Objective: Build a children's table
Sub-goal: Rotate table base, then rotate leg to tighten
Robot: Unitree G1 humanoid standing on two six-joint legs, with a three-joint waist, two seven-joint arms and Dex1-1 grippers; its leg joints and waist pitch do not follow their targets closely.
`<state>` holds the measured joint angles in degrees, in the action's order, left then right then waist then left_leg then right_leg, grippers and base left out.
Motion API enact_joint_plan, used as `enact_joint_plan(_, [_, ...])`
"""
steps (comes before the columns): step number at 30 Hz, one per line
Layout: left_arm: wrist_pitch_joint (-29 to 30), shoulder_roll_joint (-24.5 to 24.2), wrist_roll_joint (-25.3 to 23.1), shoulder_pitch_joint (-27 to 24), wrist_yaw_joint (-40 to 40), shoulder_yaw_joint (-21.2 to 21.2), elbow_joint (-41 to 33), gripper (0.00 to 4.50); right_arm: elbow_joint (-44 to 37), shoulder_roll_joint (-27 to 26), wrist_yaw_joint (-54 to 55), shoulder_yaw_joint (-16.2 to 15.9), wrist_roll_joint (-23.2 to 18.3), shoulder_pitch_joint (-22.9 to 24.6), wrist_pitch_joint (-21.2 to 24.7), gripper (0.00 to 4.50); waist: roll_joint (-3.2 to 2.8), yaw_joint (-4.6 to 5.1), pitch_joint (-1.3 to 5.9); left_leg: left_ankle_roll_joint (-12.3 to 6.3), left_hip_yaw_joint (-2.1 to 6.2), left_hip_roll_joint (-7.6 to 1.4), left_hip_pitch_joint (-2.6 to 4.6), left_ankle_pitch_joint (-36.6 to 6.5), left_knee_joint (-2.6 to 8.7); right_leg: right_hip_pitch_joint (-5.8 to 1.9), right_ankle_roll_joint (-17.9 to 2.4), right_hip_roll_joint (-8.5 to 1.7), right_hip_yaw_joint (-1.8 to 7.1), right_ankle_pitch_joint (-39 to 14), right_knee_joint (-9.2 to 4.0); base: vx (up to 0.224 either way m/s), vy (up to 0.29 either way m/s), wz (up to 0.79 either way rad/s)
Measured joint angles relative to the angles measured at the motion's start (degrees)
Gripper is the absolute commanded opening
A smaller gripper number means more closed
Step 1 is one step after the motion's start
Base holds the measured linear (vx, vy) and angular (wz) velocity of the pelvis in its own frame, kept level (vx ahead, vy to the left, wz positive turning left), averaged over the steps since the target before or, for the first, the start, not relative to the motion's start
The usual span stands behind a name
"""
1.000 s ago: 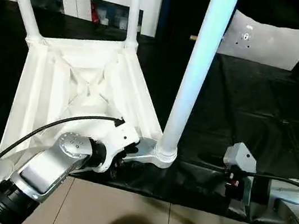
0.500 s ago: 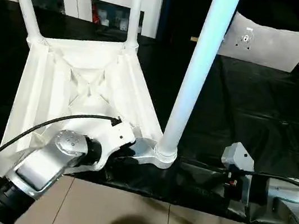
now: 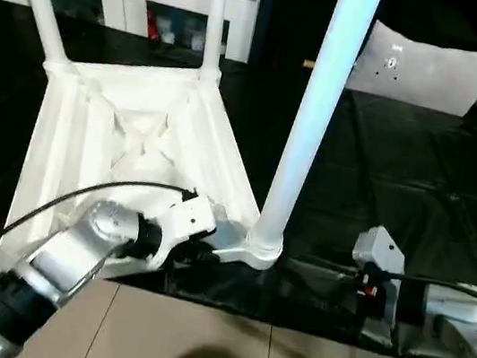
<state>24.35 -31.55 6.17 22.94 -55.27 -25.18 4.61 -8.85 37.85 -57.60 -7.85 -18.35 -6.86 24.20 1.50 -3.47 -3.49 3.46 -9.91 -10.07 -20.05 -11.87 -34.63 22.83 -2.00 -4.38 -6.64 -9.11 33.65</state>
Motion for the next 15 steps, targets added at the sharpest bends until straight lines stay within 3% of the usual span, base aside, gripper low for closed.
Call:
enact_joint_plan(4, [-9.4,-1.2,-0.4,1.0,-5.8,-0.6,5.3,0.06,0.3,-0.8,0.8,0.5,0.0,-0.1,-0.8,4.50,-0.28,-0.30,0.17,0.01,0.12,-0.01,0.01,0.0,0.04,-0.06,0.0,-0.03,-0.15,0.0,0.00,0.000,0.000,0.00])
enact_joint_plan(7, [-16.5,-1.3,-0.6,2.2,-10.9,-1.5,9.7,0.06,0.5,-1.1,0.7,0.7,-0.2,-1.1,-1.4,4.50,-0.63,-1.61,0.38,-0.08,0.14,-0.01,0.04,0.1,0.05,-0.01,0.0,-0.06,-0.19,0.0,0.00,0.000,0.000,0.00])
enact_joint_plan(11, [-27.0,-1.1,-1.7,4.9,-16.5,-3.4,15.6,0.06,0.4,-1.6,-1.2,0.8,-2.2,-2.2,-2.5,4.50,-0.63,-3.10,0.40,-0.14,0.10,-0.01,0.03,0.1,0.04,-0.19,0.0,-0.16,-0.19,0.0,-0.09,0.000,0.000,0.00])
enact_joint_plan(15, [-29.8,1.0,-2.6,7.3,-18.6,-3.9,19.7,0.06,0.4,-1.7,-3.8,0.4,-2.6,-2.2,-2.9,4.50,-0.63,-3.33,0.40,-0.24,-0.06,0.03,0.06,0.2,0.05,-0.47,0.1,-0.35,-0.18,-0.1,-0.20,0.000,0.000,0.00])
